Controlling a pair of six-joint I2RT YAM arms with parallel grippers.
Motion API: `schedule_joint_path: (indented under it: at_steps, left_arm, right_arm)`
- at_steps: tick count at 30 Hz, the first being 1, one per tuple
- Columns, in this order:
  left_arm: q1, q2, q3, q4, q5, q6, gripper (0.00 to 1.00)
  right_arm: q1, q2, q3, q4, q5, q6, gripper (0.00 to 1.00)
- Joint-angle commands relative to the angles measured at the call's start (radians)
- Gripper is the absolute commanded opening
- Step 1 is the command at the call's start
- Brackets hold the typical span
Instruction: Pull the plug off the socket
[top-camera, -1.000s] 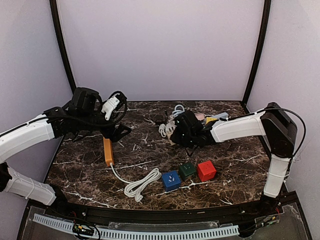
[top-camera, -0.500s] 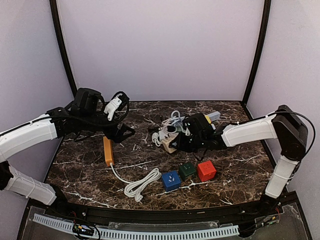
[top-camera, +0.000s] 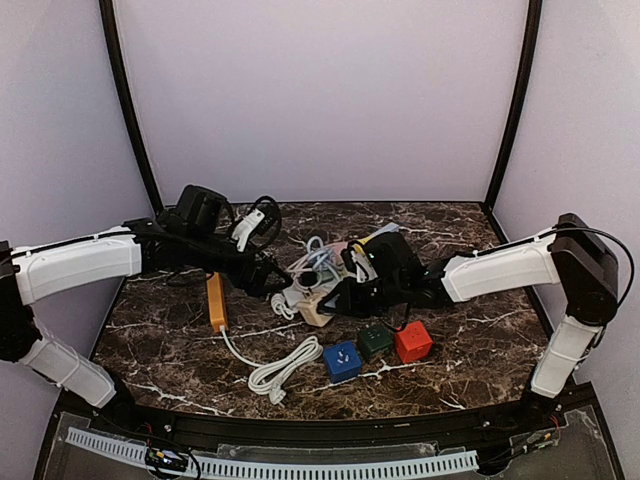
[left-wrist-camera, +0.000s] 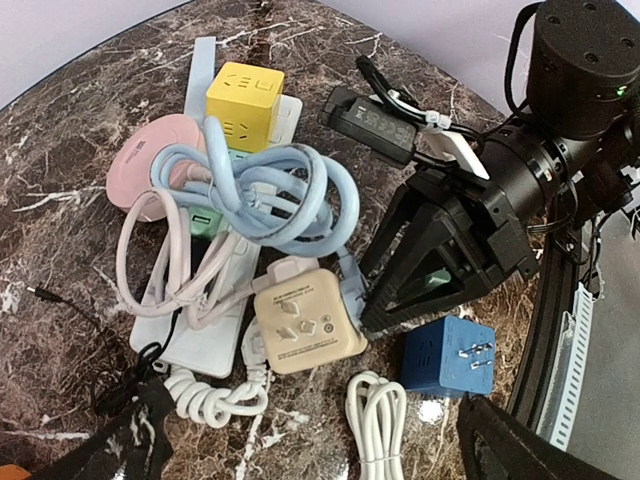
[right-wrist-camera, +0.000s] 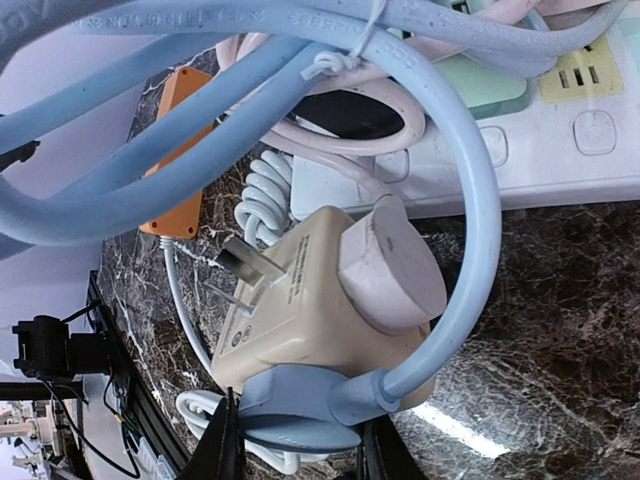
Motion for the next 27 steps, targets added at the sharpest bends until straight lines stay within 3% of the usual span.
schedule_joint_path:
  at_steps: [1, 13, 18, 21, 25, 27]
  left_arm:
    - [0.005, 0.022, -0.007, 0.01, 0.019, -0.035, 1.0]
    - [0.052, 0.068, -0.006, 0.005, -0.002, -0.074, 1.0]
    - [0.06, 0.082, -0.014, 0.008, 0.01, -0.094, 1.0]
    - [0.06, 0.078, -0.03, 0.015, 0.021, -0.111, 0.9]
    - [0.059, 0.019, -0.097, 0.073, 0.012, -0.192, 0.86]
    - [0.058, -0.054, -0.164, 0.178, 0.01, -0.29, 0.87]
  right_arm:
    - [0.047, -0.013, 0.093, 0.165, -0.059, -0.054, 0.0]
    - [0.128, 0.068, 0.168, 0.132, -0.064, -0.089, 0.0]
    - [0.131, 0.028, 0.131, 0.164, -0.029, -0.079, 0.0]
    - [0.127, -0.008, 0.117, 0.163, 0.02, -0.067, 0.0]
    - [0.105, -0.029, 0.1, 0.167, 0.026, -0.015, 0.0]
    - [0.092, -0.034, 0.07, 0.208, 0.005, 0.018, 0.0]
